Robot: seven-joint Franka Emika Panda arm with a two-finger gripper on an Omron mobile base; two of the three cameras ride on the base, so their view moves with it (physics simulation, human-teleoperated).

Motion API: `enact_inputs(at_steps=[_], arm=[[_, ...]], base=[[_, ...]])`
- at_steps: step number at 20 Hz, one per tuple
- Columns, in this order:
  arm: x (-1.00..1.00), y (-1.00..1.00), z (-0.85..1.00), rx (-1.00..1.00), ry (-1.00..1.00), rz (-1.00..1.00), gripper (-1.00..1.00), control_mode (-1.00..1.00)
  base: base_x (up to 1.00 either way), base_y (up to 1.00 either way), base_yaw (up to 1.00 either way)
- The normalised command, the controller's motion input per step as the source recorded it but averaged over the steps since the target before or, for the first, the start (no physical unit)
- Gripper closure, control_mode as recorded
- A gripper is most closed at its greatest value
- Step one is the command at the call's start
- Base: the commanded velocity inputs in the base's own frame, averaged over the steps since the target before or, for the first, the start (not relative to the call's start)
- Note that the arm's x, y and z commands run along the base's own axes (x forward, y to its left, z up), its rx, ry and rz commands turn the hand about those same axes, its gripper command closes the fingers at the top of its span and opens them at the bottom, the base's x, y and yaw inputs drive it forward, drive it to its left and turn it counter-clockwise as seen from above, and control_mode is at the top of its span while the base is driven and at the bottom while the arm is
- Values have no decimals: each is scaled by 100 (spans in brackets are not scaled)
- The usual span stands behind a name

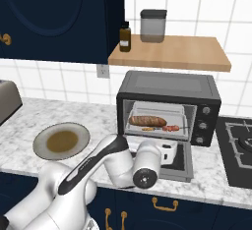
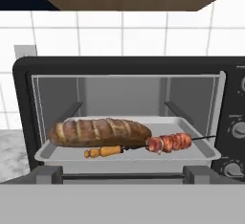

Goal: Pick up the kebab skewer and baguette bread, and place them inside the toaster oven. Close the toaster oven door and start by setting the timer.

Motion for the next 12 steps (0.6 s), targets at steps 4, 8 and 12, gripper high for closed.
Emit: enact_inputs(at_steps=[4, 8, 12], arm=[[0, 2, -5, -19, 0, 8, -100, -100], [0, 4, 0, -9, 0, 1, -100, -100], [0, 0, 0, -4, 0, 0, -100, -100]], base=[[0, 0, 0], [0, 0, 0], [0, 0, 0]])
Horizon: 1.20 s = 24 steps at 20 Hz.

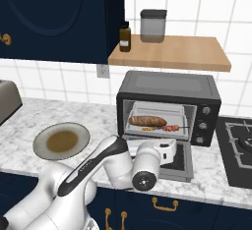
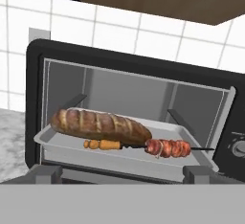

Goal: Pick up the kebab skewer and baguette bread, and place them inside the toaster oven. Close the toaster oven door and start by setting the timer.

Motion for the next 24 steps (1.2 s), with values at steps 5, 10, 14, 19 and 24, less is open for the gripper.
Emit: enact_inputs(at_steps=[5, 10, 14, 19, 24], arm=[[6, 0, 0, -1, 0, 0, -100, -100], [0, 2, -3, 0, 0, 0, -100, -100], [1, 1, -1, 1, 0, 0, -100, -100], [0, 0, -3, 5, 0, 0, -100, -100], [4, 1, -1, 4, 0, 0, -100, -100]], base=[[0, 0, 0], [0, 0, 0], [0, 0, 0], [0, 0, 0], [0, 0, 0]])
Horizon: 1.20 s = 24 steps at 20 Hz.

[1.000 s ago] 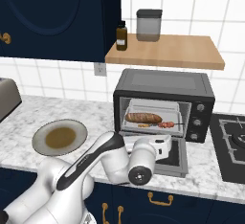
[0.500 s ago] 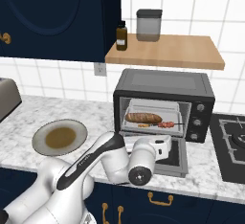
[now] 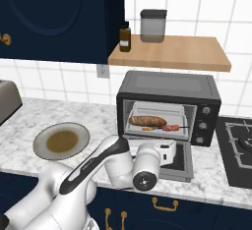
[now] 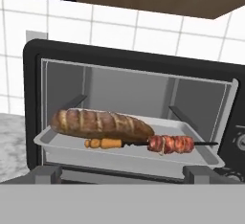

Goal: Pick up the kebab skewer and baguette bread, and place them inside the toaster oven. Close the toaster oven door and start by setting the timer.

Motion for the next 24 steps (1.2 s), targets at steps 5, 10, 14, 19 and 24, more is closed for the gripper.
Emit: enact_inputs(at_steps=[5, 10, 14, 19, 24], arm=[[6, 0, -4, 3, 0, 0, -100, -100], [0, 0, -37, 3, 2, 0, -100, -100], [6, 0, -23, 1, 6, 0, -100, -100], [30, 0, -10, 0, 1, 0, -100, -100], [44, -4, -1, 2, 0, 0, -100, -100]], base=[[0, 0, 0], [0, 0, 0], [0, 0, 0], [0, 0, 0], [0, 0, 0]])
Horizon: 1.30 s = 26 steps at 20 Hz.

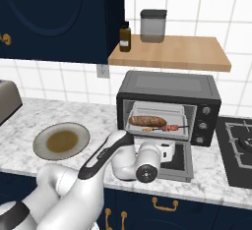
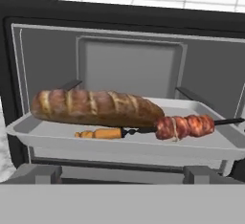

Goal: Pick up the kebab skewer and baguette bread, and place them inside the toaster oven. Close the toaster oven door and start by setting the timer.

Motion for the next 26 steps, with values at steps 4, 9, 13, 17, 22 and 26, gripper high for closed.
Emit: enact_inputs(at_steps=[4, 9, 13, 17, 22, 26], arm=[[38, -9, -7, 3, 0, 0, -100, -100], [23, -8, -16, 3, 0, 0, -100, -100], [19, -6, -14, 2, 0, 0, -100, -100], [26, -4, 0, 2, 0, 0, -100, -100], [16, -7, 0, 1, 0, 0, -100, -100], [21, 0, 0, 0, 0, 0, -100, -100]], base=[[0, 0, 0], [0, 0, 0], [0, 0, 0], [0, 0, 0], [0, 0, 0], [0, 0, 0]])
